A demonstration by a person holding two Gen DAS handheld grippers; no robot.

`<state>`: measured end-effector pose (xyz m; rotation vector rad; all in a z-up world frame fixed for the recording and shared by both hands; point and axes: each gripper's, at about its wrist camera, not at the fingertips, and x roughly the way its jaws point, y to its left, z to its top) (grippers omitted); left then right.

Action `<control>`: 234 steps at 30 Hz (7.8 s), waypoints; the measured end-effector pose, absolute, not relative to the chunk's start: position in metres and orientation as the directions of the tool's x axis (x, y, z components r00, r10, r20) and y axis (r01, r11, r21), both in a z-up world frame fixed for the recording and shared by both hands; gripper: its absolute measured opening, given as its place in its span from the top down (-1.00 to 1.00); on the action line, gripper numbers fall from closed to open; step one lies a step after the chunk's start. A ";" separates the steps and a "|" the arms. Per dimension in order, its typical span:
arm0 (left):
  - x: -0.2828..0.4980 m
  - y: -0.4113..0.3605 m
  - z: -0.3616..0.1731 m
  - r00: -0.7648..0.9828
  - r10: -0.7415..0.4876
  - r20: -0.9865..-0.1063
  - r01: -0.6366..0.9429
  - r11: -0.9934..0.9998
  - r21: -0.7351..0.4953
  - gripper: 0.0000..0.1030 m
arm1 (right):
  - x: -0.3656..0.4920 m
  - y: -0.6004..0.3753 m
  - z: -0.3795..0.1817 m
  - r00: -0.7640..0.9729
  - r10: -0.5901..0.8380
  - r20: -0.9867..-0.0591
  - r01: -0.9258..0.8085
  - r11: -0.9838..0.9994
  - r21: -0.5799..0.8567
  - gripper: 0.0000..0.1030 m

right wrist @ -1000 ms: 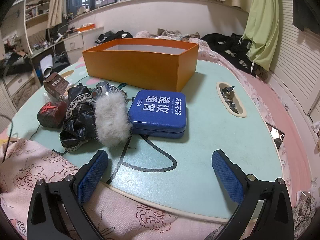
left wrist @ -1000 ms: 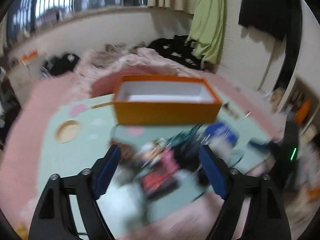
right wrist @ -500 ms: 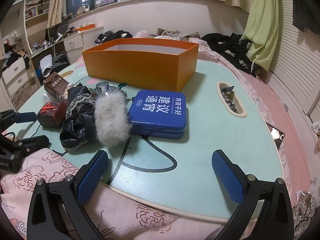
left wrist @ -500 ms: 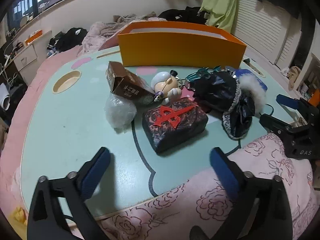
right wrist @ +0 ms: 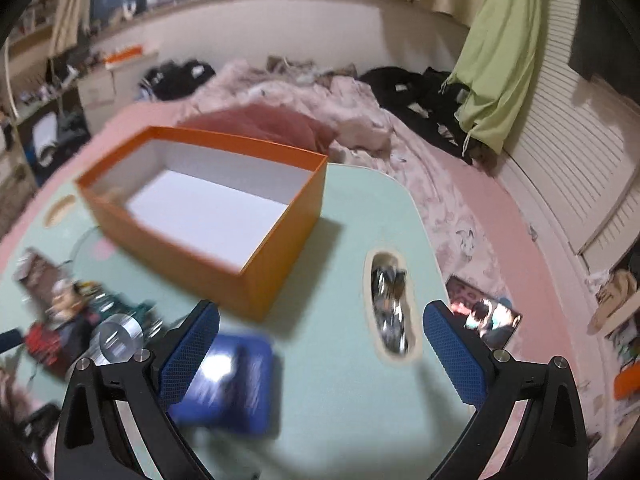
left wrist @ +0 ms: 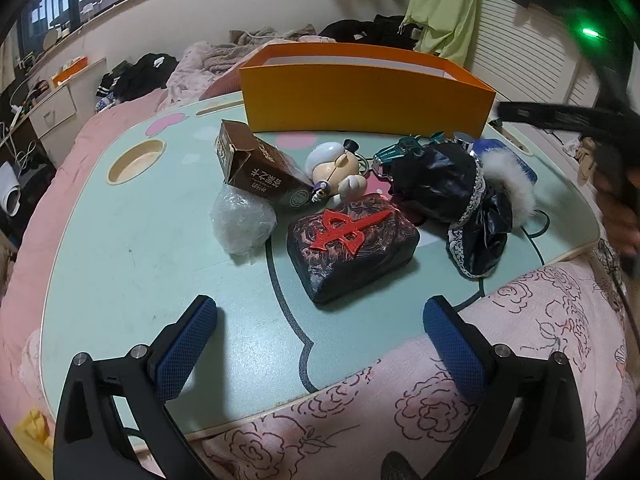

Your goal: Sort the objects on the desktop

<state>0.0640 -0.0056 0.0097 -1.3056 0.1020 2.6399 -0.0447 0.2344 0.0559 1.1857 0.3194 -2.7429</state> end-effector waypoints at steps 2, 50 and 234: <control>0.064 -0.006 0.010 -0.592 0.143 -0.793 -0.203 -0.979 -0.024 -0.99 | -0.061 0.238 0.052 -0.666 0.000 -0.746 0.175 -0.972 -0.156 -0.94; 0.069 -0.004 0.013 -0.611 0.153 -0.776 -0.204 -0.979 -0.033 -0.99 | -0.028 0.165 0.068 -0.354 -0.538 -0.766 0.476 -0.808 0.348 0.36; 0.024 -0.025 0.085 -0.722 0.333 -0.607 -0.217 -0.941 -0.258 0.62 | 0.098 0.258 -0.009 -0.663 -0.259 -0.702 0.368 -0.930 -0.004 -1.00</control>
